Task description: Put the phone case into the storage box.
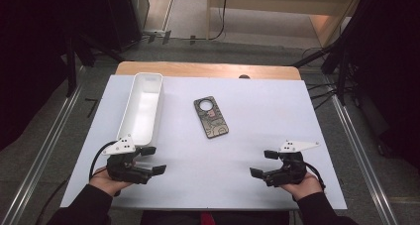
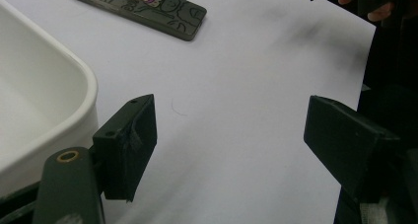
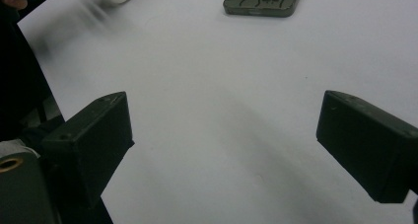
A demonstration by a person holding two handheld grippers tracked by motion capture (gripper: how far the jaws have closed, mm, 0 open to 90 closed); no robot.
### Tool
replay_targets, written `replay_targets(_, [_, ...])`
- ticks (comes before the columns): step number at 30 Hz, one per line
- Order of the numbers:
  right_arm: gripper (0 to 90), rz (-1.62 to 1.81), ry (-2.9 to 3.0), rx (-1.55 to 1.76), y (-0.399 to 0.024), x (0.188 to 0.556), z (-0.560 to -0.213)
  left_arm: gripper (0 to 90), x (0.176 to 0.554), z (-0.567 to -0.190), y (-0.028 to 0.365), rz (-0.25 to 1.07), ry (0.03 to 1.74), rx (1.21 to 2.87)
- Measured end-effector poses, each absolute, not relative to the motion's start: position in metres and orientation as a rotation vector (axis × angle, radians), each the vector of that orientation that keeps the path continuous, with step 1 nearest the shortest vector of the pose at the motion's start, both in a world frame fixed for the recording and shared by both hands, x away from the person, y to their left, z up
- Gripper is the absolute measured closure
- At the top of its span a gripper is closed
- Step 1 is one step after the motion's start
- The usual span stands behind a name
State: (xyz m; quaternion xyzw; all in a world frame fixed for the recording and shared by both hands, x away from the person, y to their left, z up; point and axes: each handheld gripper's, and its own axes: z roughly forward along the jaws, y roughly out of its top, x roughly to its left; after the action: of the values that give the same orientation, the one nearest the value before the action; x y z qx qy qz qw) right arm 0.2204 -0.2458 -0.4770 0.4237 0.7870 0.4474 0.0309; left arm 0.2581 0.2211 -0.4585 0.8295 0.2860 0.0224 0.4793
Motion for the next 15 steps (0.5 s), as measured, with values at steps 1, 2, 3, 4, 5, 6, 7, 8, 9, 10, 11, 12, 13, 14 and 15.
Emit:
replay_targets(1, [6.0, 1.382, 2.423, 1.304, -0.2458, 0.2204, -0.477, 20.4, 0.2581, -0.4585, 0.2211, 0.055, 0.698, 2.025])
replay_targets(2, [6.0, 1.385, 2.423, 1.301, -0.2458, 0.2203, -0.4771, 20.5, 0.2581, -0.4585, 0.2212, 0.055, 0.699, 2.024])
replay_targets(3, [6.0, 1.387, 2.423, 1.301, -0.2457, 0.2203, -0.4771, 20.5, 0.2581, -0.4585, 0.2212, 0.056, 0.699, 2.025])
replay_targets(4, [6.0, 1.387, 2.423, 1.301, -0.2457, 0.2203, -0.4771, 20.4, 0.2581, -0.4585, 0.2212, 0.056, 0.699, 2.025])
replay_targets(5, [6.0, 1.386, 2.427, 1.299, -0.2455, 0.2204, -0.4772, 20.4, 0.2582, -0.4586, 0.2212, 0.055, 0.701, 2.024])
replay_targets(6, [6.0, 1.384, 2.438, 1.303, -0.2447, 0.2203, -0.4775, 20.4, 0.2583, -0.4587, 0.2212, 0.051, 0.701, 2.023])
replay_targets(7, [6.0, 1.378, 2.442, 1.307, -0.2446, 0.2204, -0.4777, 20.4, 0.2586, -0.4587, 0.2214, 0.051, 0.704, 2.026])
replay_targets(8, [6.0, 1.375, 2.452, 1.322, -0.2443, 0.2208, -0.4782, 20.4, 0.2586, -0.4588, 0.2214, 0.049, 0.705, 2.025])
replay_targets(9, [6.0, 1.371, 2.46, 1.333, -0.2441, 0.2211, -0.4787, 20.5, 0.2587, -0.4588, 0.2214, 0.049, 0.705, 2.023])
replay_targets(10, [6.0, 1.368, 2.465, 1.334, -0.2439, 0.2211, -0.479, 20.5, 0.2587, -0.4587, 0.2214, 0.048, 0.707, 2.022])
replay_targets(11, [6.0, 1.361, 2.468, 1.331, -0.2437, 0.221, -0.479, 20.5, 0.2588, -0.4587, 0.2214, 0.048, 0.707, 2.023])
replay_targets(12, [6.0, 1.361, 2.468, 1.331, -0.2437, 0.221, -0.479, 20.5, 0.2588, -0.4587, 0.2214, 0.048, 0.707, 2.023])
replay_targets(13, [6.0, 1.363, 2.469, 1.329, -0.2433, 0.2209, -0.479, 20.5, 0.2586, -0.4588, 0.2215, 0.049, 0.705, 2.025])
replay_targets(14, [6.0, 1.365, 2.469, 1.328, -0.2433, 0.2209, -0.4789, 20.5, 0.2585, -0.4588, 0.2216, 0.049, 0.704, 2.024])
replay_targets(15, [6.0, 1.365, 2.469, 1.328, -0.2433, 0.2209, -0.4789, 20.5, 0.2585, -0.4588, 0.2216, 0.049, 0.704, 2.024])
